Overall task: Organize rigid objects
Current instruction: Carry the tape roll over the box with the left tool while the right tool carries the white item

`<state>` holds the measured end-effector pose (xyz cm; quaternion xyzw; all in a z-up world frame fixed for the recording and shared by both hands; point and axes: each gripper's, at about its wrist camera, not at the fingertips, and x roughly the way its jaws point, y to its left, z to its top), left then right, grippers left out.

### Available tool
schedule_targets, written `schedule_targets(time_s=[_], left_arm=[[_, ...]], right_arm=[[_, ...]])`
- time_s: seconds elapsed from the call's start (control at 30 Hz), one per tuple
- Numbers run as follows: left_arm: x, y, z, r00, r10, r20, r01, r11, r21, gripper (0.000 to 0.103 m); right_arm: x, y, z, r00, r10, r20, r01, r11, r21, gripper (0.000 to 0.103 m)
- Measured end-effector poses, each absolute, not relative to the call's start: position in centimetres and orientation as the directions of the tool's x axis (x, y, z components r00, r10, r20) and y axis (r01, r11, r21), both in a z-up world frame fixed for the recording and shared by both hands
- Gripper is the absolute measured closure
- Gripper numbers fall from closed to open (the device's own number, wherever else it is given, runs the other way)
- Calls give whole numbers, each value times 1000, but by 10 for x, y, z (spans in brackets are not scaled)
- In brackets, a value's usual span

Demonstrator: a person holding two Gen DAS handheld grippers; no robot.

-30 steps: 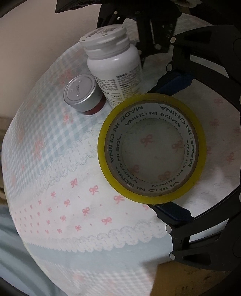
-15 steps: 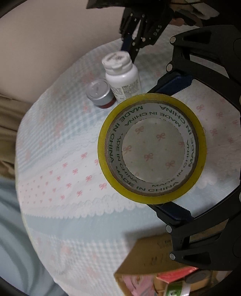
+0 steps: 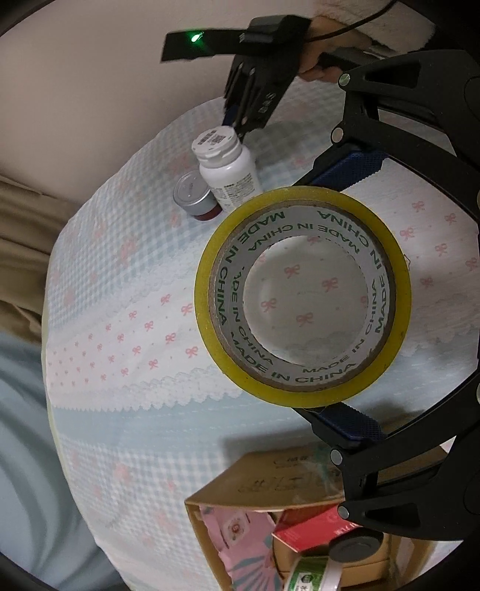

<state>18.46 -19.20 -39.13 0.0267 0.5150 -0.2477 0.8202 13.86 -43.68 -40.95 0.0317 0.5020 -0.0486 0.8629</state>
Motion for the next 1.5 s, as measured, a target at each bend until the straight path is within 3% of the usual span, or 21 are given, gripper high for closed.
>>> schedule_targets(time_s=[0.33, 0.67, 0.93, 1.2, 1.5], left_arm=[[176, -179, -359, 383, -394, -836, 430, 877, -216, 5], [165, -140, -258, 446, -370, -815, 345, 911, -225, 5], [149, -74, -192, 500, -305, -811, 282, 942, -181, 5], [145, 22, -168, 505, -258, -823, 261, 955, -139, 5], [177, 133, -210, 410, -252, -876, 284, 949, -140, 5]], right_arm=[[127, -438, -372, 529, -33, -848, 153, 987, 57, 84], [114, -398, -224, 633, 13, -774, 71, 995, 75, 84], [115, -308, -135, 668, 153, -728, -92, 988, 122, 84], [122, -203, -123, 645, 243, -724, -147, 970, 194, 84], [150, -111, -171, 589, 227, -776, -39, 967, 254, 84]])
